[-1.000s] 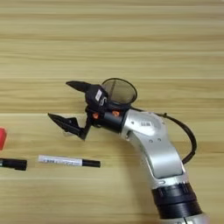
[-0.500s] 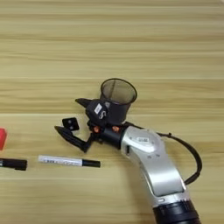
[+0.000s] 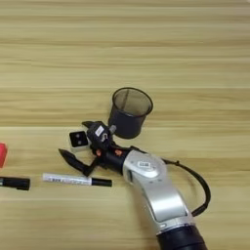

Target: Move the objects on the table

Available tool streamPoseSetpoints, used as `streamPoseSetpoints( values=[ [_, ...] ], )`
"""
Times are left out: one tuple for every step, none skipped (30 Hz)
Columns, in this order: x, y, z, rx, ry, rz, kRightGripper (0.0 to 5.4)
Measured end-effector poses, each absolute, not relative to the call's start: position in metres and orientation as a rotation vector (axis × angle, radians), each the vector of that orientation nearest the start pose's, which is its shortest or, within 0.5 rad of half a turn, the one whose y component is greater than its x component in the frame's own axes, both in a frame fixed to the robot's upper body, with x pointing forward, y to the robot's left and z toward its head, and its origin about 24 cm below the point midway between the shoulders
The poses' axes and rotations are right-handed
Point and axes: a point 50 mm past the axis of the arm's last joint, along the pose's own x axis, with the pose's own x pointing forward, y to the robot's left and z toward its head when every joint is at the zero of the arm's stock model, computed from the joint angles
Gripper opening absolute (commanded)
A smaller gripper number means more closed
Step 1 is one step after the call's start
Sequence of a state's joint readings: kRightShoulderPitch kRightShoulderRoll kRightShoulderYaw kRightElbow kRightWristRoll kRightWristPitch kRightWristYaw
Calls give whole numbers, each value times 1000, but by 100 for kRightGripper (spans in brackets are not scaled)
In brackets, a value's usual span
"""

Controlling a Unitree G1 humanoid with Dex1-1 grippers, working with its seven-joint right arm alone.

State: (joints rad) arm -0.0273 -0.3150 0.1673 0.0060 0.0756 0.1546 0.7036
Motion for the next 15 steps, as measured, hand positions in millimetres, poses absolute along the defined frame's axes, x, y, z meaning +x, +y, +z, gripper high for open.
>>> streamPoseSetpoints(
  values=[
    [239,-142,23,-190,252,835,536],
    [239,-141,23,-189,253,830,536],
    [240,-141,21,-189,258,820,536],
    [241,-142,20,-189,262,815,536],
    [241,-142,19,-191,264,807,536],
    [243,-143,18,-196,270,790,536],
    [245,-144,17,-203,274,782,522],
    [246,-144,17,-206,272,774,511],
    [246,-144,17,-207,273,769,504],
    [247,-144,17,-206,275,767,489],
    [247,-144,17,-206,275,766,478],
    [247,-144,17,-205,274,766,469],
    [247,-144,17,-205,274,766,464],
    [247,-144,17,-205,273,766,449],
    [248,-144,17,-206,270,767,433]
  ],
)
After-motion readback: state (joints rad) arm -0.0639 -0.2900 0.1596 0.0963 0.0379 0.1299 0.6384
